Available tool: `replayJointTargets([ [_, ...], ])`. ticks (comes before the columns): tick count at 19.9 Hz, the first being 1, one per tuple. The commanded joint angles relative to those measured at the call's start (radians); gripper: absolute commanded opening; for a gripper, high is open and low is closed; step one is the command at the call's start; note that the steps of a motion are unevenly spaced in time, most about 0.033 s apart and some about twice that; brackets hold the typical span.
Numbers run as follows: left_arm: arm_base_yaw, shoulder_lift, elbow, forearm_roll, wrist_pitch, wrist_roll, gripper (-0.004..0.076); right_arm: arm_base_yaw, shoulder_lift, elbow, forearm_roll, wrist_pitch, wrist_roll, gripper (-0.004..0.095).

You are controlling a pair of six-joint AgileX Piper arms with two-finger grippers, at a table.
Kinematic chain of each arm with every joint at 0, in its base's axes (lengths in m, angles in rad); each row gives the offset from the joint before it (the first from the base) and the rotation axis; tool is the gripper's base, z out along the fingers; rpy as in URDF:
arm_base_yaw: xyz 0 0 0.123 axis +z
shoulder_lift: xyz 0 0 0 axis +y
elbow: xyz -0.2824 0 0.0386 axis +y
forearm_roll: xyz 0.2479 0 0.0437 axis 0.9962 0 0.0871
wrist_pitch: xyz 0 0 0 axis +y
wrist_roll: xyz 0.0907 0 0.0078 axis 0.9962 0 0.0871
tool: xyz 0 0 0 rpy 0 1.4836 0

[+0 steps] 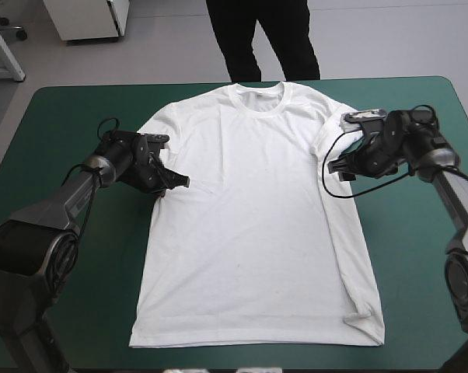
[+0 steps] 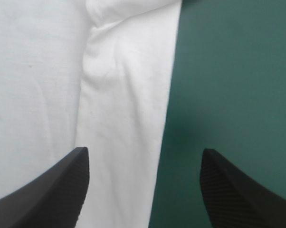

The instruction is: Fold the cloth

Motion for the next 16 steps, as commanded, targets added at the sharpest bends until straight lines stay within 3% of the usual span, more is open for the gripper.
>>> replayJointTargets([
  [1, 0.0, -0.009, -0.005, 0.02, 0.014, -0.002, -0.0009, 0.016, 0.024, -0.032, -0.009, -0.071, 0.009, 0.0631],
  [8, 0.0, -0.009, -0.005, 0.023, 0.014, -0.002, -0.0009, 0.016, 0.121, -0.05, -0.009, -0.128, 0.009, 0.0631],
  [12, 0.0, -0.009, -0.025, 0.025, 0.024, -0.002, -0.0009, 0.016, 0.188, -0.048, -0.005, -0.097, 0.02, 0.061],
  [16, 0.0, -0.009, -0.049, 0.027, 0.026, -0.002, -0.0009, 0.016, 0.218, -0.048, 0.011, -0.071, 0.033, 0.0254],
])
